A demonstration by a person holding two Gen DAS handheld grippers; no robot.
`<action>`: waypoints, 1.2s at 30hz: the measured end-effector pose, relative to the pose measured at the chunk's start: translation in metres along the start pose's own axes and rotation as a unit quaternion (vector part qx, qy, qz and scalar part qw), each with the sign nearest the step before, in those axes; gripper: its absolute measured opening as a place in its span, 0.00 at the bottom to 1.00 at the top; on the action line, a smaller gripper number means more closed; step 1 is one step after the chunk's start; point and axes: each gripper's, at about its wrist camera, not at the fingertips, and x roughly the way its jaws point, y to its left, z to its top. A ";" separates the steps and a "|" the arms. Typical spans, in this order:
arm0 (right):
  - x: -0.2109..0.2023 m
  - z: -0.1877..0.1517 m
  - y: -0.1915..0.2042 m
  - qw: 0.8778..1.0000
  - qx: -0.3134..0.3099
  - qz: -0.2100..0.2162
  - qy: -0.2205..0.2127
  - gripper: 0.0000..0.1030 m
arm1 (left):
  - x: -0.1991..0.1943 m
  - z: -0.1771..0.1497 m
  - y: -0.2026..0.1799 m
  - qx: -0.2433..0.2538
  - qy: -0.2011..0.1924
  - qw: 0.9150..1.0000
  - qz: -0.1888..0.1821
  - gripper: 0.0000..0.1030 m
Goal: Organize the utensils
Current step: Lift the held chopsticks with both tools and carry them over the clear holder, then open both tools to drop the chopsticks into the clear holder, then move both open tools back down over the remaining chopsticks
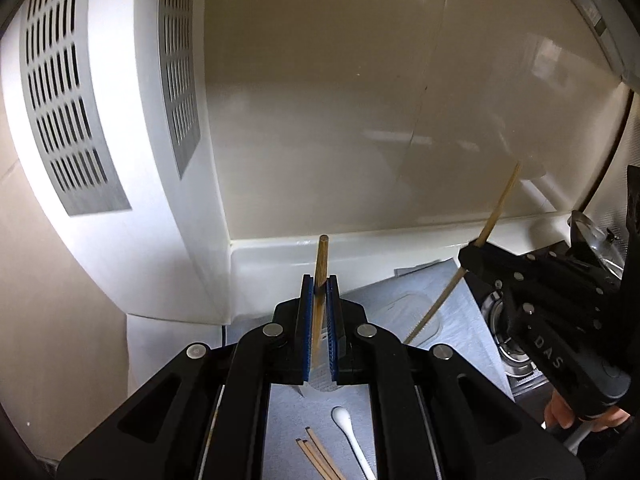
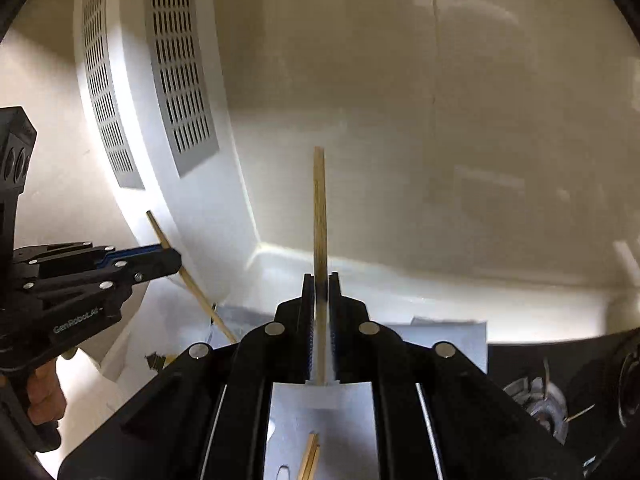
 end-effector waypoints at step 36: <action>0.075 -0.048 -0.072 0.990 0.050 -0.038 0.124 0.54 | 0.044 -0.088 0.052 -0.017 0.092 0.988 0.122 0.74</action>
